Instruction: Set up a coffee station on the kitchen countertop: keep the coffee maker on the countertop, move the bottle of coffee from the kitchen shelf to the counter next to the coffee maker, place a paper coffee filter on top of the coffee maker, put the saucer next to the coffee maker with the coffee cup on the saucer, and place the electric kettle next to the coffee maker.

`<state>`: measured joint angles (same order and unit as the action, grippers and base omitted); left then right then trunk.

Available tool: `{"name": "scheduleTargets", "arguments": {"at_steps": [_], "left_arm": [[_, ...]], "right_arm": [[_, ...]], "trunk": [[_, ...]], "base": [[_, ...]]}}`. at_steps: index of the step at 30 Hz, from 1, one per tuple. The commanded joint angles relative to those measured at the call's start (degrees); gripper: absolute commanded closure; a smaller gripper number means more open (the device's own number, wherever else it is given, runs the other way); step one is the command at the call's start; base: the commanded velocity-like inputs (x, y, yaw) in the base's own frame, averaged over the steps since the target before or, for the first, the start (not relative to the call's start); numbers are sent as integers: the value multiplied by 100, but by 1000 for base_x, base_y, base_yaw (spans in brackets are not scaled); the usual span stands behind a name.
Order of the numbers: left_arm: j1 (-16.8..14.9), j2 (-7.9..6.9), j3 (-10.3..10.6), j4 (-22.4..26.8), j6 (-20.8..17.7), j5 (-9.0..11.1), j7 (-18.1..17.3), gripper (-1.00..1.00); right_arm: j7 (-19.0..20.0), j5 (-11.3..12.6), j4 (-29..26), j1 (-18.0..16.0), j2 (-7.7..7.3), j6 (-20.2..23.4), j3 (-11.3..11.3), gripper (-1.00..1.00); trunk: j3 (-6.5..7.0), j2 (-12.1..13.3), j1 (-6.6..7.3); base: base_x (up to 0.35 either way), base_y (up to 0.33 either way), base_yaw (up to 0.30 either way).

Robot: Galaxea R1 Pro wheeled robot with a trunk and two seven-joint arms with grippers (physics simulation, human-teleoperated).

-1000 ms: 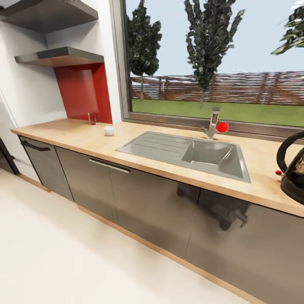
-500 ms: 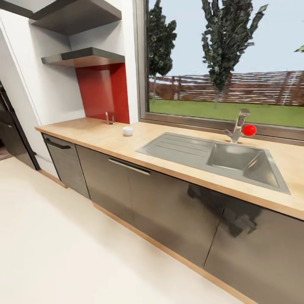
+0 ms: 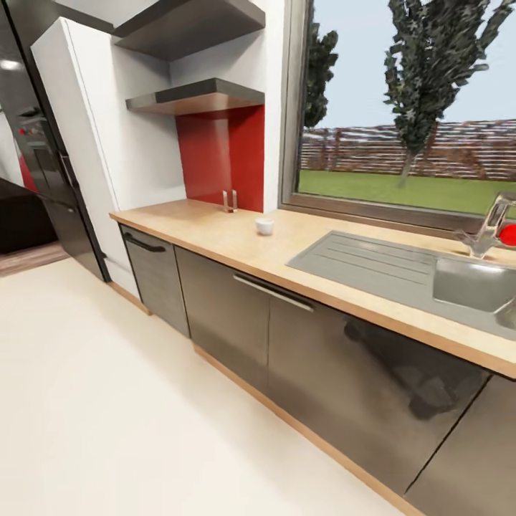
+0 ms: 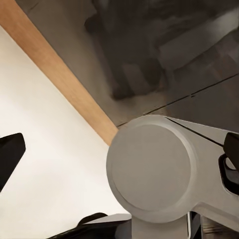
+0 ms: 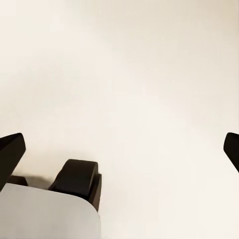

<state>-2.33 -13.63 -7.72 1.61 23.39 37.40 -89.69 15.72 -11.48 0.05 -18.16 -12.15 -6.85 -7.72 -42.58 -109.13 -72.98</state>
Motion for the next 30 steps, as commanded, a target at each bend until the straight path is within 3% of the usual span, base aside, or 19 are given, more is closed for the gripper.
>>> {"name": "scheduleTargets", "arguments": {"at_steps": [1, 14, 30], "left_arm": [[-4, 0, -45, -4, 43, -32, -12, -100], [-4, 0, -45, -3, 43, -33, -6, -100], [-4, 0, -45, -3, 43, -35, -4, -100]], "right_arm": [[17, -56, 4, -3, -4, -19, -51, -100], [21, -56, 4, -3, -15, -18, -54, -100], [11, -56, 3, -3, -7, -18, -50, -100]], "trunk": [[-5, -2, -2], [-5, -2, -2], [-5, -2, -2]], "base": [[278, 218, 72], [295, 203, 28], [254, 223, 250]]}}
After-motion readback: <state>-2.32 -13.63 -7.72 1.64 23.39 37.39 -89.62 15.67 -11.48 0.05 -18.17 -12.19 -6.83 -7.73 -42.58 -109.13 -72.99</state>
